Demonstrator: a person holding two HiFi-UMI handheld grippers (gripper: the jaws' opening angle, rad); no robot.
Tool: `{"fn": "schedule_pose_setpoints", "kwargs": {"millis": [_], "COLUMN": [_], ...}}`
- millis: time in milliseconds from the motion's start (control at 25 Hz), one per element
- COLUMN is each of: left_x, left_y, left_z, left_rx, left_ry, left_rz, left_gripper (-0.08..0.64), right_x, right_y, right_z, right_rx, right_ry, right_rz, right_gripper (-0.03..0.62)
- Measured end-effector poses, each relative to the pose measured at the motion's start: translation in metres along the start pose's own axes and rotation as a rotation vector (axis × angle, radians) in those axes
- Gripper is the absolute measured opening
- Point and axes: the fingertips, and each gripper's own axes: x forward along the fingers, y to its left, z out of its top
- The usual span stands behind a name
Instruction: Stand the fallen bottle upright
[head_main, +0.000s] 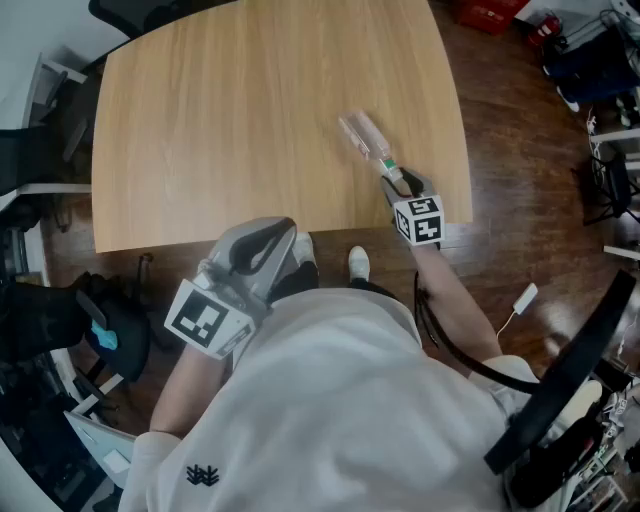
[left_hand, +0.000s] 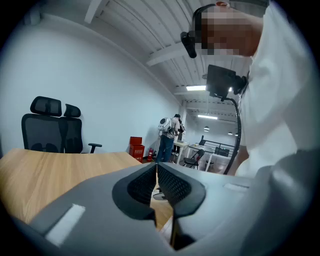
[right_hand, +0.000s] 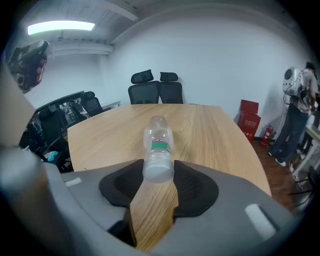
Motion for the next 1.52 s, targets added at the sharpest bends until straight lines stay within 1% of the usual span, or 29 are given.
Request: {"fn": "schedule_pose_setpoints", "kwargs": {"millis": [120,240,400,520,640,720,760,840,1000,1240,1320,1360,1480,1520], "left_x": [-0.004,-0.008,-0.010,-0.015,-0.024,-0.029,-0.032,-0.038,-0.048,-0.059,-0.061,-0.060,-0.057,-0.056], "left_y": [0.019,0.036,0.049,0.054,0.061,0.066,0.068,0.071,0.079,0.084,0.084,0.083,0.080,0.079], "left_z": [0.007,0.009,0.014,0.011,0.008,0.008,0.007,0.006,0.000,-0.006,-0.011,-0.013,-0.024,-0.027], "left_rx": [-0.020,-0.015,-0.029,-0.040,-0.051,-0.059,-0.062,-0.067,-0.088,-0.110,-0.118,-0.117,-0.124,-0.130], "left_ry": [-0.015,-0.029,-0.075,-0.092,-0.107,-0.118,-0.123,-0.131,-0.129,-0.121,-0.111,-0.104,-0.070,-0.060], "left_rz": [-0.014,-0.032,-0.049,-0.047,-0.031,-0.014,-0.006,0.007,0.032,0.031,0.027,0.024,0.016,0.016], "left_gripper": [0.009,0.009,0.009,0.009,0.009,0.009,0.009,0.009,0.009,0.009,0.009,0.009,0.009,0.009], "right_x": [-0.023,-0.045,-0.065,-0.066,-0.053,-0.044,-0.040,-0.035,-0.028,-0.025,-0.025,-0.026,-0.034,-0.039], "right_y": [0.004,-0.002,-0.016,-0.018,-0.016,-0.016,-0.017,-0.019,-0.021,-0.019,-0.018,-0.018,-0.024,-0.027], "right_z": [0.021,0.053,0.102,0.130,0.146,0.151,0.152,0.155,0.163,0.165,0.164,0.167,0.178,0.183], "right_rx": [-0.052,-0.118,-0.255,-0.368,-0.480,-0.526,-0.533,-0.521,-0.497,-0.496,-0.487,-0.482,-0.472,-0.467], "right_ry": [0.050,0.102,0.204,0.306,0.414,0.467,0.482,0.492,0.481,0.449,0.435,0.417,0.338,0.306], "right_rz": [0.004,-0.001,0.009,0.051,0.098,0.123,0.131,0.141,0.152,0.148,0.152,0.149,0.112,0.095], "right_gripper": [0.192,0.192,0.190,0.189,0.189,0.189,0.189,0.189,0.189,0.196,0.227,0.253,0.302,0.306]}}
